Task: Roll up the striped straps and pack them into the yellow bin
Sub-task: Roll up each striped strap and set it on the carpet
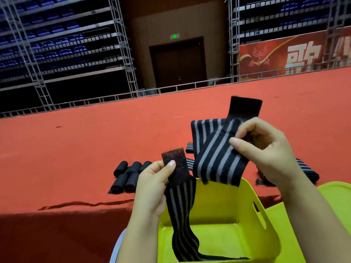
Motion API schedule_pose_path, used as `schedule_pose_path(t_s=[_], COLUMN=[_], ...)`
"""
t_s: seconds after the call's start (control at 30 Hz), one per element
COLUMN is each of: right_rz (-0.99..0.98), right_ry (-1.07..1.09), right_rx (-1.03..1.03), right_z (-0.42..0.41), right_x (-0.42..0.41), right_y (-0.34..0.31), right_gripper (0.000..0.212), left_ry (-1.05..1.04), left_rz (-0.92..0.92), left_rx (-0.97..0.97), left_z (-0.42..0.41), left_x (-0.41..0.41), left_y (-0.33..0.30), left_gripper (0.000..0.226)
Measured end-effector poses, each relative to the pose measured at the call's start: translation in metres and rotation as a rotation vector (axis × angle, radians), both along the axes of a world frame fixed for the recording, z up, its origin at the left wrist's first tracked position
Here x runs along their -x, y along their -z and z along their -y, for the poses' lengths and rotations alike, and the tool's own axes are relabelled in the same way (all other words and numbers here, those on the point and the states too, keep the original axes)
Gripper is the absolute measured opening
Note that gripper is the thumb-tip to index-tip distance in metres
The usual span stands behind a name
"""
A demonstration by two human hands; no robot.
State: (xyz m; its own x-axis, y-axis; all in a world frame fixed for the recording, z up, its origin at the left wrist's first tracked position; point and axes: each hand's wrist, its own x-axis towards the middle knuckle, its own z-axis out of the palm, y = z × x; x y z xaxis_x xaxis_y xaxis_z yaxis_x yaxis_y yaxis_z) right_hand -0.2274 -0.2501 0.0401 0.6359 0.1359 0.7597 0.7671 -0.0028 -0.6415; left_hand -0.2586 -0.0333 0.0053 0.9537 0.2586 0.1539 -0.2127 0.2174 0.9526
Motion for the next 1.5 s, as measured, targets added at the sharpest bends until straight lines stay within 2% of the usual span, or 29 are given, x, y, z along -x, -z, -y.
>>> schedule_pose_path(t_s=[0.07, 0.17, 0.27, 0.33, 0.43, 0.57, 0.63, 0.7, 0.9, 0.97, 1.03, 1.1, 1.17, 1.27, 1.4, 1.47, 1.5], right_rz=[-0.020, -0.125, -0.242, -0.302, -0.285, -0.295, -0.294, -0.291, -0.295, -0.291, -0.331, -0.376, -0.396, -0.468, -0.492, -0.494, -0.492], right_ry=[-0.005, -0.051, -0.179, -0.244, -0.270, -0.312, -0.313, -0.272, -0.059, -0.015, 0.014, 0.031, 0.035, -0.018, -0.060, -0.089, -0.107], right_rx=[0.003, 0.176, 0.095, 0.059, 0.163, 0.193, 0.175, 0.167, 0.042, -0.109, -0.355, -0.468, -0.425, -0.326, -0.341, -0.345, -0.339], right_z=[0.003, 0.008, 0.007, 0.005, 0.003, -0.002, -0.006, -0.010, -0.018, -0.019, -0.009, 0.002, 0.004, 0.000, 0.005, 0.007, 0.006], right_x=[-0.002, -0.010, -0.016, -0.018, -0.020, -0.021, -0.023, -0.026, -0.032, -0.036, -0.041, -0.043, -0.042, -0.038, -0.032, -0.024, -0.020], right_y=[-0.006, -0.006, 0.000, 0.004, 0.008, 0.008, 0.008, 0.010, 0.031, 0.036, 0.037, 0.039, 0.042, 0.047, 0.042, 0.035, 0.032], right_gripper=[0.016, 0.018, 0.025, 0.026, 0.025, 0.029, 0.030, 0.028, 0.022, 0.025, 0.027, 0.036, 0.039, 0.024, 0.049, 0.051, 0.050], left_ry=[0.002, 0.135, 0.323, 0.419, 0.450, 0.554, 0.585, 0.514, 0.393, 0.364, 0.304, 0.250, 0.248, 0.244, 0.072, -0.064, -0.109], left_rz=[0.071, 0.222, 0.267, 0.263, 0.273, 0.155, 0.090, 0.009, -0.085, -0.122, -0.172, -0.212, -0.216, -0.158, -0.092, -0.028, 0.000], left_rx=[-0.016, -0.072, -0.194, -0.315, -0.446, -0.406, -0.335, -0.251, -0.177, -0.193, -0.198, -0.224, -0.267, -0.308, -0.248, -0.240, -0.209], left_z=[0.000, -0.008, -0.017, -0.015, -0.010, -0.014, -0.010, -0.002, 0.002, -0.002, -0.006, -0.010, -0.012, -0.010, -0.015, -0.017, -0.018], left_x=[0.001, 0.001, -0.006, -0.007, -0.007, -0.013, -0.014, -0.013, -0.022, -0.025, -0.027, -0.025, -0.025, -0.025, -0.025, -0.021, -0.021], left_y=[-0.003, -0.009, -0.012, -0.012, -0.007, 0.001, 0.001, -0.001, 0.008, 0.016, 0.026, 0.034, 0.038, 0.037, 0.033, 0.025, 0.022], left_gripper=[0.017, 0.007, 0.053, 0.065, 0.052, 0.047, 0.026, 0.007, 0.007, 0.014, 0.022, 0.027, 0.024, 0.016, 0.019, 0.028, 0.025])
